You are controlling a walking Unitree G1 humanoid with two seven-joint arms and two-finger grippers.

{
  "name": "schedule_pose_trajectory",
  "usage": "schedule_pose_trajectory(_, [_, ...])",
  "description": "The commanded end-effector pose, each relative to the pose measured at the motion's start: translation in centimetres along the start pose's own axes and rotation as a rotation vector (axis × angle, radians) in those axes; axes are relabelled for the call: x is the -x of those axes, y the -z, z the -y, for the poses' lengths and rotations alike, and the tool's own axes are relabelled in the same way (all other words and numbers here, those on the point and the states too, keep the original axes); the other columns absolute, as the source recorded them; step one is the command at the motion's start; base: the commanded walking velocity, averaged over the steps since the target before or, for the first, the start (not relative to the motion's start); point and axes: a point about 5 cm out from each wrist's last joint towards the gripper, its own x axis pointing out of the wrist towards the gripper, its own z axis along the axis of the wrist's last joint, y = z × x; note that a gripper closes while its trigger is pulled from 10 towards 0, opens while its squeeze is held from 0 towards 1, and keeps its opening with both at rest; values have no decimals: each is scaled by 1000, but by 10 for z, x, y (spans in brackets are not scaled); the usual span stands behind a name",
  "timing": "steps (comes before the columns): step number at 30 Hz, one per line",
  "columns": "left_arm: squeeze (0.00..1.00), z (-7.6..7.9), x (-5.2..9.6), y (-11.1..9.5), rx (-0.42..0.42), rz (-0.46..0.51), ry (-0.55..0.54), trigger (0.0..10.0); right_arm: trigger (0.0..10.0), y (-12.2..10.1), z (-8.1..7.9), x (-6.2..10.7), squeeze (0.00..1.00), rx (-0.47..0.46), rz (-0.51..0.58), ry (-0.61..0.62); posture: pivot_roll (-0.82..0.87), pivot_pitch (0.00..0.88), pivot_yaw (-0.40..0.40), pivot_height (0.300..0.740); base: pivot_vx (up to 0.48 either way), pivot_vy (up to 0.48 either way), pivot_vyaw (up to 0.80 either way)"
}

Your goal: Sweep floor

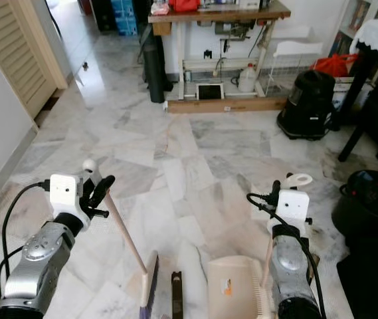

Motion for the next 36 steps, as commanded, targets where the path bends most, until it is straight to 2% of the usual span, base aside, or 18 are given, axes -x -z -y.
schedule_pose_trajectory(1, [0, -5, 4, -9, -18, 20, -4, 10000, 10000, -6, -3, -4, 0, 5, 32, -9, 106, 0, 70, 740, 0, 0, 0])
schedule_pose_trajectory(6, [0, -12, 19, -10, -35, -13, -4, 10000, 10000, 1, -9, -2, 0, 13, 2, -13, 148, 0, 81, 740, 0, 0, 0])
schedule_pose_trajectory(12, [0, -15, 21, -13, -20, -32, 6, 10000, 10000, 10, -15, 3, 0, 14, -35, -20, 164, 0, 83, 740, 0, 0, 0])
schedule_pose_trajectory(17, [0, -13, 15, -7, -27, -94, 47, 10000, 10000, 17, -20, 8, 0, 24, -67, -33, 166, 0, 86, 740, 0, 0, 0])
schedule_pose_trajectory(24, [0, -20, 5, -4, -46, -86, -14, 10000, 10000, 23, -29, 15, 0, 27, -80, -59, 163, 0, 87, 740, 0, 0, 0])
schedule_pose_trajectory(30, [0, -20, -5, 1, -53, -102, -31, 10000, 10000, 25, -29, 17, 0, 32, -85, -65, 154, 0, 86, 740, 0, 0, 0])
schedule_pose_trajectory(36, [0, -19, -18, 13, 4, -140, -36, 10000, 10000, 27, -26, 18, 0, 34, -91, -64, 137, 0, 84, 740, 0, 0, 0])
